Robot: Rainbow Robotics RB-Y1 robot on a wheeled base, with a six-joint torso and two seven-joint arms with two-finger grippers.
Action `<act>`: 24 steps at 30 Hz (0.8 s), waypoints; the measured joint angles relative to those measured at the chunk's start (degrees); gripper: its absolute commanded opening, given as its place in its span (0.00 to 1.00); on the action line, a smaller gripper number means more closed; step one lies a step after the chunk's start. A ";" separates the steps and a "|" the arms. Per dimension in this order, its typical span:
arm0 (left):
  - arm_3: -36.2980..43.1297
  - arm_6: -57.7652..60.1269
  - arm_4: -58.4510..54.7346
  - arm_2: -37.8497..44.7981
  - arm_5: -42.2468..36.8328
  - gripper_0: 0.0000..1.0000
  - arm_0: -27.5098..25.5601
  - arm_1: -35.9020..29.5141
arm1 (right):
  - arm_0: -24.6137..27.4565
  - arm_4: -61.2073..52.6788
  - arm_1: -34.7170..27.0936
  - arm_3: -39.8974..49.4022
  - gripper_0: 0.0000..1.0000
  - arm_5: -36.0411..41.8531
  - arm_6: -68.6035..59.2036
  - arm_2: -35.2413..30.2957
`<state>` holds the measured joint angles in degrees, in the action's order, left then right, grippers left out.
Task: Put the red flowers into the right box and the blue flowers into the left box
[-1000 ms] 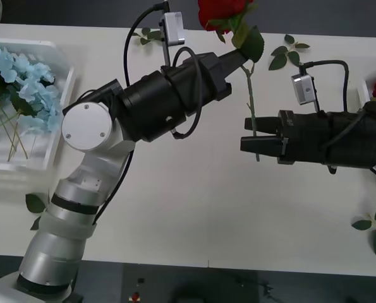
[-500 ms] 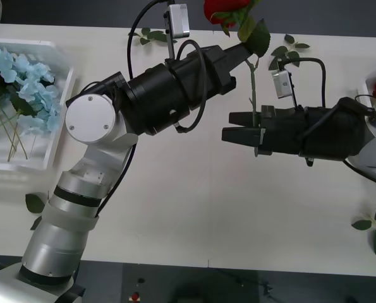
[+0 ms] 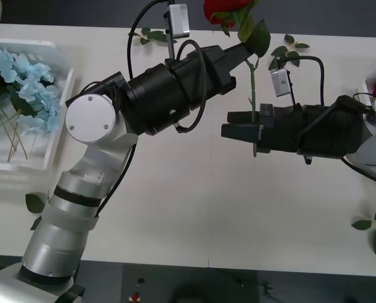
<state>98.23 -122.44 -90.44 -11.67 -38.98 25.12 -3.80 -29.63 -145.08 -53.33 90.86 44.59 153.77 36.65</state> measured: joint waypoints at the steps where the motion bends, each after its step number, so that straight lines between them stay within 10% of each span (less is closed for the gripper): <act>1: 0.00 0.00 0.00 0.00 0.00 0.00 0.00 0.00 | 0.00 0.00 0.00 0.00 0.02 0.00 0.00 0.00; 19: -0.02 0.00 0.00 0.00 0.02 0.00 0.00 -0.01 | 0.00 0.00 0.00 0.00 0.00 0.15 0.00 0.00; 24: -0.02 0.00 -0.14 0.01 0.09 0.67 0.00 -0.88 | 0.00 -0.05 0.00 0.00 0.00 0.15 0.00 0.00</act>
<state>98.21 -122.44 -90.58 -11.66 -38.89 25.12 -4.69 -29.63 -145.13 -53.33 90.85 44.74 153.77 36.65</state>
